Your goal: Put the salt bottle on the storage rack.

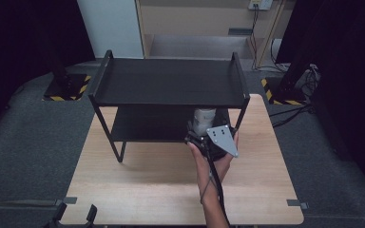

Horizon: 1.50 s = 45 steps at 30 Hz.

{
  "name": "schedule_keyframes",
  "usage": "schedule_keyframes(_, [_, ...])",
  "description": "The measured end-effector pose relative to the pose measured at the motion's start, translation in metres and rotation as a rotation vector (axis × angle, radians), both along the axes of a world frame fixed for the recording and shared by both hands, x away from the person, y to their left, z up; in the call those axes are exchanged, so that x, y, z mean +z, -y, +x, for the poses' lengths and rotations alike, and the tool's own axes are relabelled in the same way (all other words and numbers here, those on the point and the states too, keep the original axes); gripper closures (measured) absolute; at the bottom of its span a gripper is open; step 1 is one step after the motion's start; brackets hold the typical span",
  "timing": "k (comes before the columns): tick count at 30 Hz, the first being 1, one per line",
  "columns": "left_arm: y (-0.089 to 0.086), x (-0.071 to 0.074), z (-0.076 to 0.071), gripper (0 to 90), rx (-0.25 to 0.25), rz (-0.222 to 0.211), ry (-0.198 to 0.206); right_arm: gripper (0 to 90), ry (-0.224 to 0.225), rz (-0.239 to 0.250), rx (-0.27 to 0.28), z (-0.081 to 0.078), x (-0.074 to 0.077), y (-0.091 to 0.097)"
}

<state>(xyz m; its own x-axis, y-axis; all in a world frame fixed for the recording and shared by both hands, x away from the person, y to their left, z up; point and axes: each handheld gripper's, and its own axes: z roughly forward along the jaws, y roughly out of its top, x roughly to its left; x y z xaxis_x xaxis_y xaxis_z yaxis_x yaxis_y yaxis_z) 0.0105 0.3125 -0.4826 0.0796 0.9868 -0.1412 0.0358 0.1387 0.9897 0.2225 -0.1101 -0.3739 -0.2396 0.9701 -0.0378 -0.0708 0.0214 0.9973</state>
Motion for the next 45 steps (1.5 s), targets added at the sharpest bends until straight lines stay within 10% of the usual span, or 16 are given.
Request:
schedule_keyframes(15, [-0.002,0.003,0.01,3.6,-0.005,0.03,-0.017,5.1,-0.009,0.064,0.039,-0.089,-0.046,0.048])
schedule_keyframes(45, [0.004,0.004,0.024,3.5,-0.01,0.07,-0.045,5.3,-0.097,0.142,-0.067,-0.152,-0.112,0.114])
